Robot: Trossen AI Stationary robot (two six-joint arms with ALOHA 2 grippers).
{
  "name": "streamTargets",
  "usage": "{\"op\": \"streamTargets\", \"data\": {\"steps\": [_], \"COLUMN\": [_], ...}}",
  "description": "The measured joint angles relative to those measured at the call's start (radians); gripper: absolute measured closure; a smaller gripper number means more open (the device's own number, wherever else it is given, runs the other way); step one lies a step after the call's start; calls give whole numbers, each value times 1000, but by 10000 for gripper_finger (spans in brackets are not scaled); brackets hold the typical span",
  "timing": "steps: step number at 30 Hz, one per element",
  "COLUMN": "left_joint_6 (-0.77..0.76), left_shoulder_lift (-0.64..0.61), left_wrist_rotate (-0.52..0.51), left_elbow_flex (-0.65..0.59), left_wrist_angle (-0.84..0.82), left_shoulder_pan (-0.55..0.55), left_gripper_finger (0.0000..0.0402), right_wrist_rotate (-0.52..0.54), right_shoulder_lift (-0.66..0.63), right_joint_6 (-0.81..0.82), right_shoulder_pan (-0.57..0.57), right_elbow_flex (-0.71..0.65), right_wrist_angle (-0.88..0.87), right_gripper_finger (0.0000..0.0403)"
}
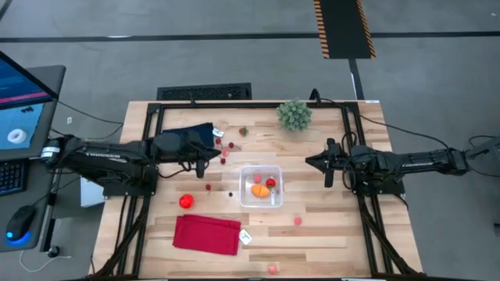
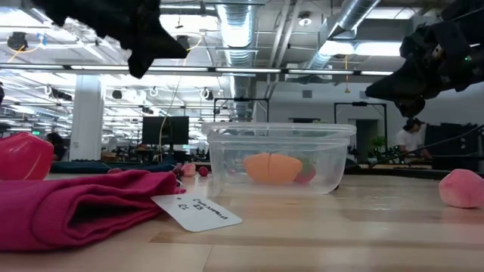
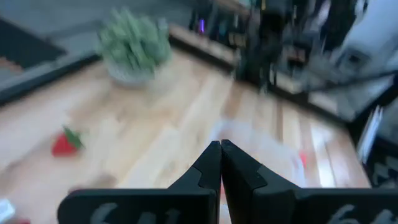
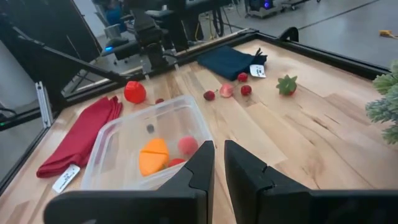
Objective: Pick and placing Produce into tupperware
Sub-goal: Put the blueberry into the transparent bin
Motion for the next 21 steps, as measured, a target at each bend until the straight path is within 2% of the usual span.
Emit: {"op": "streamTargets", "data": {"steps": [2, 5, 8, 10, 13, 15, 18, 21], "left_joint_6": [34, 51, -29, -51, -66, -71, -70, -79], "left_shoulder_lift": [45, 121, 193, 237, 318, 370, 436, 478], "left_wrist_rotate": [-57, -230, -338, -310, -207, -198, -170, -88], "left_elbow_flex": [99, 233, 298, 304, 303, 303, 302, 302], "left_wrist_angle": [-182, -486, -628, -628, -633, -637, -634, -632], "left_shoulder_pan": [-34, -59, -51, -33, -12, -16, -36, -58], "left_gripper_finger": [401, 401, 401, 401, 401, 397, 375, 341], "right_wrist_rotate": [0, 0, 0, 0, 0, 0, 0, 0], "right_shoulder_lift": [0, 0, 0, 0, 0, 0, 0, 0], "right_joint_6": [0, 0, 0, 0, 0, 0, 0, 0], "right_shoulder_pan": [0, 0, 0, 0, 0, 0, 0, 0], "right_elbow_flex": [0, 0, 0, 0, 0, 0, 0, 0], "right_wrist_angle": [-1, -6, -6, -6, -8, -10, -13, -13], "right_gripper_finger": [343, 343, 343, 343, 343, 343, 343, 343]}}
